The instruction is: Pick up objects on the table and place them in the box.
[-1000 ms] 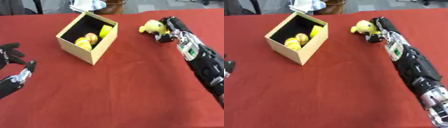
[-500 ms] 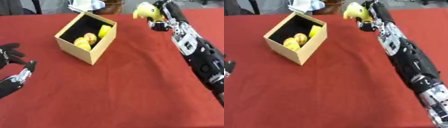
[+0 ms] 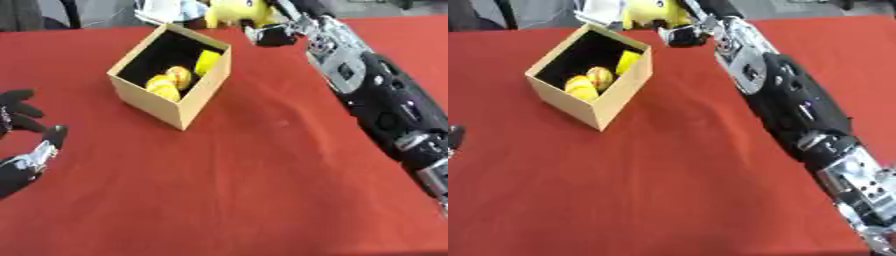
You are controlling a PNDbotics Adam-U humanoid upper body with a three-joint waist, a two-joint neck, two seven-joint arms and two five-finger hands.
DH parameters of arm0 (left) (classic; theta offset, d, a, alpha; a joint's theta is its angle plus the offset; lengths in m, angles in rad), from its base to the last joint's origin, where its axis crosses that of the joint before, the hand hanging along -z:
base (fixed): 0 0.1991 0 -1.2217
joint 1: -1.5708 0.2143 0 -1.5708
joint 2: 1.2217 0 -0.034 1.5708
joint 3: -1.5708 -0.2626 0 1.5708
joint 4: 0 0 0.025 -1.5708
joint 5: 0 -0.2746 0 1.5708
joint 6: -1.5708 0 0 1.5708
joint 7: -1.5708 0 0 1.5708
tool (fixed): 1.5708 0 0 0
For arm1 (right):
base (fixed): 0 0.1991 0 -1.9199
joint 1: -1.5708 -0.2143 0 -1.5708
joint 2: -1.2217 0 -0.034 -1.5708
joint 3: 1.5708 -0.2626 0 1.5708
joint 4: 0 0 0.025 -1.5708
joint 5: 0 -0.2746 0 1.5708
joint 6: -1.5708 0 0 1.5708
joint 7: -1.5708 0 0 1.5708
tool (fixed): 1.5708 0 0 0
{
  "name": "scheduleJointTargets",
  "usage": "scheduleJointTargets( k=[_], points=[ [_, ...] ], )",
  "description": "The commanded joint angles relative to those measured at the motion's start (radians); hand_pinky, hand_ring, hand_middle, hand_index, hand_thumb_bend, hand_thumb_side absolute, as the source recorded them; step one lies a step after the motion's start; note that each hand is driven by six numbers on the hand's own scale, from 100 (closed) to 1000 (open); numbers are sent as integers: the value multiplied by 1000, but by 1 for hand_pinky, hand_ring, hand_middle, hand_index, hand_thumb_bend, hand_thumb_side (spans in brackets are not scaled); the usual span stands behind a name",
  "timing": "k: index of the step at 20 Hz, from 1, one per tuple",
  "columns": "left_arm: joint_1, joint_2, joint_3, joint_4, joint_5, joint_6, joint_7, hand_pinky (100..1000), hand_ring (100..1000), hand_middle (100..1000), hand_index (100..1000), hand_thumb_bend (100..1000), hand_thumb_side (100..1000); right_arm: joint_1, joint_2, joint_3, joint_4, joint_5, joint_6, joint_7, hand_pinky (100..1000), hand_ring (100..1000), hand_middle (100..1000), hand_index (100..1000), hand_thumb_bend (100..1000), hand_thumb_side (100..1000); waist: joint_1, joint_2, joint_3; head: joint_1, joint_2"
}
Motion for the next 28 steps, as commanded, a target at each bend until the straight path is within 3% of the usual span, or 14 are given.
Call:
scheduleJointTargets(
  k=[1,3,6,10,15,20,26,28],
  points=[
    [-6,11,-2,-16,10,-2,-6,673,542,569,811,439,350,-33,38,-1,40,49,-37,54,639,607,441,622,120,188,6,-37,6,-14,2],
    [-9,10,-5,-18,13,-3,-8,673,542,570,811,438,349,-36,65,-8,73,84,-56,89,674,668,545,748,197,295,7,-39,9,-20,2],
    [-12,8,-6,-18,15,-4,-10,673,542,570,811,438,349,-37,87,-19,88,137,-73,140,752,790,777,926,343,469,8,-39,11,-25,-2],
    [-10,7,-6,-16,15,-4,-8,673,542,570,811,438,350,-33,89,-29,66,181,-73,162,806,845,878,981,408,539,4,-38,6,-26,-2],
    [-11,5,-4,-12,13,-4,-6,672,542,569,810,436,351,-33,58,-34,-13,147,-54,145,815,858,895,985,409,546,-1,-36,-8,-15,-7],
    [-11,2,5,-5,12,-3,10,671,545,571,809,441,351,-10,3,-60,-138,67,-38,116,759,839,846,985,341,451,-3,-29,-36,17,-17],
    [-7,5,21,5,15,-2,50,670,548,570,806,446,362,121,-98,-134,-302,-34,-45,26,736,833,836,1000,290,417,-6,-19,-96,78,-26],
    [-5,6,25,6,15,-4,59,671,550,571,805,492,435,179,-128,-153,-361,-70,-39,-11,729,830,829,1000,283,400,-8,-16,-110,99,-29]
  ],
)
